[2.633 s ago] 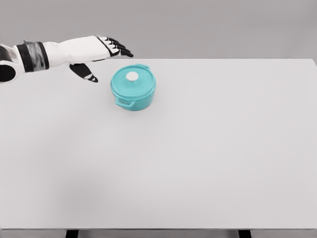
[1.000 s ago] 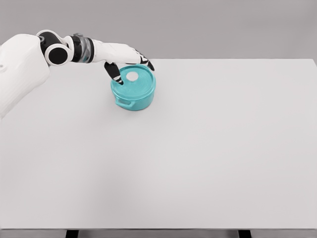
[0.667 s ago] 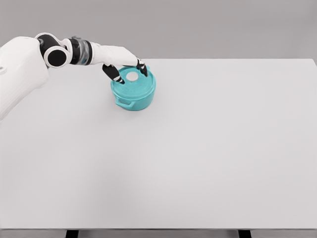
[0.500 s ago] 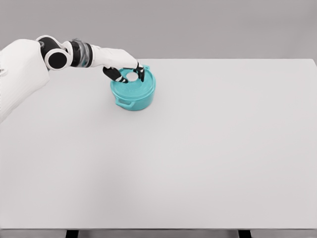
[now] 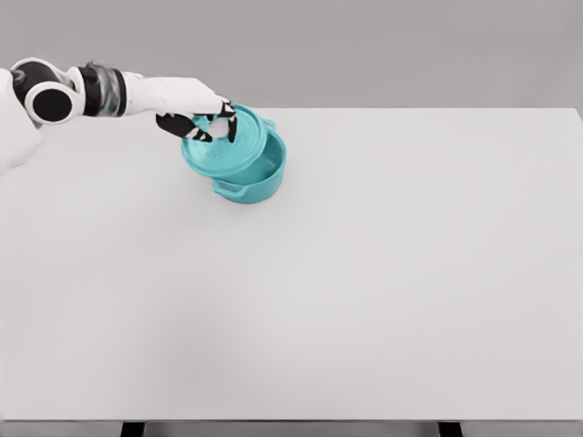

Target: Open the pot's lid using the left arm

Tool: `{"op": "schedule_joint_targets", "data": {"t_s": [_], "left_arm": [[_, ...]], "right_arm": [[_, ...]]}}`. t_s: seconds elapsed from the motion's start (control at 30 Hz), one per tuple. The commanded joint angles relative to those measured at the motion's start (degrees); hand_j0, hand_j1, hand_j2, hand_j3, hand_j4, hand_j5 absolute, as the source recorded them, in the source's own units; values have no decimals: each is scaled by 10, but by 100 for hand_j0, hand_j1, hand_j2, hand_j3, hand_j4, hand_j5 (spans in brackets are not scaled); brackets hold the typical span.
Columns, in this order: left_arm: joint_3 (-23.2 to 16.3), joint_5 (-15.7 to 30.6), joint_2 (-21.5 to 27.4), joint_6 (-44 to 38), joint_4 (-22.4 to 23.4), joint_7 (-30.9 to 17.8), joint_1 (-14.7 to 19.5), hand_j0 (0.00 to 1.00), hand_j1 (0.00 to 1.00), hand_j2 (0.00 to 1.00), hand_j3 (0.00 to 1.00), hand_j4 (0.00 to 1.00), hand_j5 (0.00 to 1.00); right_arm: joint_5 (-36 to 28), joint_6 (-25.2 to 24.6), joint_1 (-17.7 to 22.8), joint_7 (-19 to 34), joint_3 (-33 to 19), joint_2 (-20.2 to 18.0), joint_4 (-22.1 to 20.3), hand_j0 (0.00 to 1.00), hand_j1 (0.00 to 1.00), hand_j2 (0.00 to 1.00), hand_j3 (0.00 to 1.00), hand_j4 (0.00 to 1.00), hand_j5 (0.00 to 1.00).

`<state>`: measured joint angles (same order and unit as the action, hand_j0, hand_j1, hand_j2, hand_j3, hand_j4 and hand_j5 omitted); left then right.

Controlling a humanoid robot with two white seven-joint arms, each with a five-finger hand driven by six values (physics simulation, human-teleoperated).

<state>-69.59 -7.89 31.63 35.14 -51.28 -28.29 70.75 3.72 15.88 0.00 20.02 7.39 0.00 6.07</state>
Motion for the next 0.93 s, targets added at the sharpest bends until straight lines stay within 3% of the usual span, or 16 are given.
{"op": "schedule_joint_targets", "data": {"t_s": [0.0,0.13,0.27,0.3,0.33,0.53,0.6,0.7,0.77,0.83,0.9], "left_arm": [[4,17,59,-1,-26,1,0,49,49,49,49,49,49],[3,26,113,-1,-29,1,-2,49,49,49,49,49,49],[2,26,114,-1,-28,1,-24,50,50,50,50,50,50],[4,25,114,-1,-28,3,-29,56,56,56,56,56,56],[5,24,113,-1,-26,3,-30,100,100,100,100,100,100],[9,27,114,-1,-28,5,-29,100,100,100,100,100,100],[29,52,132,-1,-80,5,-33,100,100,100,100,100,100],[53,136,237,-1,-224,3,-63,100,100,100,100,100,100],[76,167,296,-1,-315,3,-90,100,100,100,100,100,100],[138,170,335,-1,-369,3,-155,100,100,100,100,100,100],[195,171,356,-1,-390,3,-218,100,100,100,100,100,100]], "right_arm": [[1,0,-1,0,0,0,0,100,100,100,100,100,100],[0,0,-1,0,0,0,0,100,100,100,100,100,100],[1,0,0,1,0,0,0,100,100,100,100,100,100],[0,0,-1,0,0,0,0,100,100,100,100,100,100],[1,0,0,0,0,0,0,100,100,100,100,100,100],[1,0,-1,0,0,0,0,100,100,100,100,100,100],[1,0,0,0,0,0,0,100,100,100,100,100,100],[1,0,-1,0,0,0,0,100,100,100,100,100,100],[0,0,-1,0,0,0,0,100,100,100,100,100,100],[0,0,-1,0,0,0,0,100,100,100,100,100,100],[1,0,-1,0,0,0,0,100,100,100,100,100,100]]}}
